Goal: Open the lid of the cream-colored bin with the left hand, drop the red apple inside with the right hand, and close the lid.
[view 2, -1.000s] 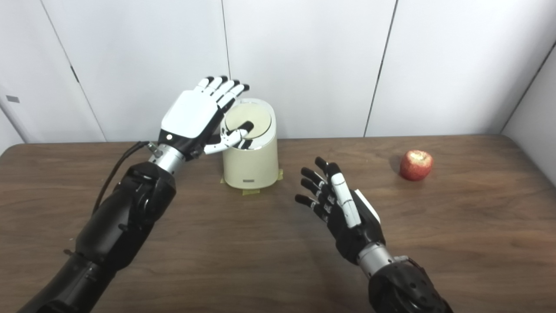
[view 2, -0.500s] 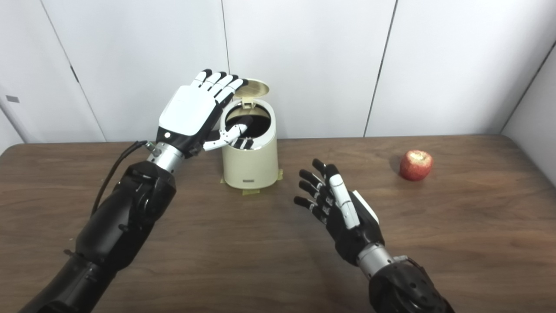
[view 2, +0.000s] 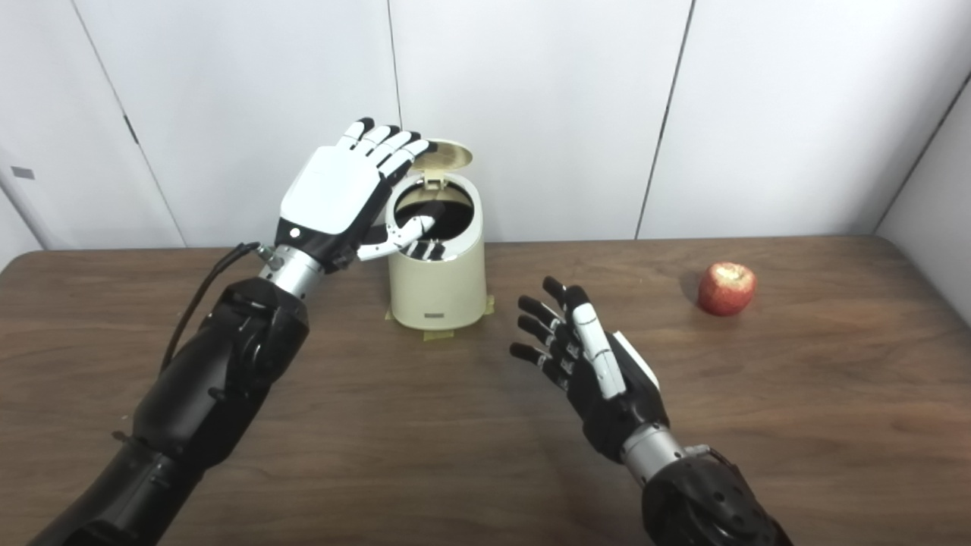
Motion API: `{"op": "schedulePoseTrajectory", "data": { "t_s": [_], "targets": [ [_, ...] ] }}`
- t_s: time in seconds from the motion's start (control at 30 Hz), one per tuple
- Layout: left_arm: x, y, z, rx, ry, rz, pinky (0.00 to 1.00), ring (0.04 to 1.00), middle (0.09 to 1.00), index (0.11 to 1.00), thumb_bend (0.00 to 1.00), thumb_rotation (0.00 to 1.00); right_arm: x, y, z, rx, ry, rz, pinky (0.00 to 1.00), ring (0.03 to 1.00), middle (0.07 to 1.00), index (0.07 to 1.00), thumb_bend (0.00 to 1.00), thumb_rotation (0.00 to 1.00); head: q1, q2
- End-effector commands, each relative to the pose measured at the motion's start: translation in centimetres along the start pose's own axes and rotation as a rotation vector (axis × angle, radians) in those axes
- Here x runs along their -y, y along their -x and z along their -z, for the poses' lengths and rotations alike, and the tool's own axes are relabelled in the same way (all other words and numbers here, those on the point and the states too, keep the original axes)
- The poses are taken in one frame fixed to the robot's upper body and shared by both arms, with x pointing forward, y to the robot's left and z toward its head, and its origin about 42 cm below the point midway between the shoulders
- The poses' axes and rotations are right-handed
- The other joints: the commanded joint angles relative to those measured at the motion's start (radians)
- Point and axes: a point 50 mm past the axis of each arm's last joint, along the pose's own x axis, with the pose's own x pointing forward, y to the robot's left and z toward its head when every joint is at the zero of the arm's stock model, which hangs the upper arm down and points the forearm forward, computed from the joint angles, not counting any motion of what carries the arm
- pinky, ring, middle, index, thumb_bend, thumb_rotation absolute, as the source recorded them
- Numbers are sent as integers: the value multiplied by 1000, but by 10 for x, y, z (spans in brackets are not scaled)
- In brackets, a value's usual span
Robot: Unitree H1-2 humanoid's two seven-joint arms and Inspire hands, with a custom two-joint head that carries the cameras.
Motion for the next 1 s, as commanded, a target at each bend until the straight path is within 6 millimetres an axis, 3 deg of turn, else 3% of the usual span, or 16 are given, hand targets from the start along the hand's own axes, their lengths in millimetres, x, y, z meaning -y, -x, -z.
{"op": "schedulePoseTrajectory", "data": {
  "t_s": [0.0, 0.2, 0.33, 0.57, 0.67, 0.77, 0.83, 0.9, 0.97],
  "targets": [
    [-24, -10, -2, -2, 44, -113, 995, 939, 935, 931, 355, 918, -4, -4, -22, 74, 18, -26, 810, 919, 905, 998, 595, 875, -2, 1],
    [-36, 1, 2, -53, 177, -190, 953, 960, 948, 943, 370, 957, -2, -3, -22, 75, 26, -29, 804, 911, 895, 1000, 590, 873, -2, 1],
    [-43, 12, 2, -76, 208, -229, 990, 997, 971, 973, 374, 998, -1, -2, -22, 72, 28, -29, 805, 918, 903, 1000, 583, 876, 2, 0],
    [-48, 29, 6, -102, 215, -224, 909, 960, 956, 959, 388, 1000, 0, -2, -22, 67, 28, -31, 819, 929, 915, 1000, 584, 872, 2, 0],
    [-43, 42, 6, -120, 254, -190, 853, 934, 940, 943, 389, 963, 2, -1, -22, 70, 31, -26, 824, 927, 915, 1000, 592, 869, 4, 2],
    [-38, 56, 3, -144, 318, -129, 874, 943, 944, 941, 395, 958, 3, 0, -24, 81, 34, -10, 825, 912, 895, 998, 604, 856, 6, 4],
    [-34, 69, -1, -179, 398, -104, 876, 949, 948, 941, 399, 948, 3, 0, -25, 114, 21, 33, 826, 895, 879, 966, 582, 818, 11, 3],
    [-31, 81, -4, -213, 474, -82, 864, 946, 946, 927, 381, 918, 4, 0, -26, 151, 3, 91, 826, 883, 869, 927, 574, 719, 13, 1],
    [-30, 92, -8, -248, 534, -45, 840, 939, 945, 923, 384, 937, 7, 0, -27, 171, 7, 126, 828, 884, 879, 919, 559, 718, 13, 0]
  ]
}}
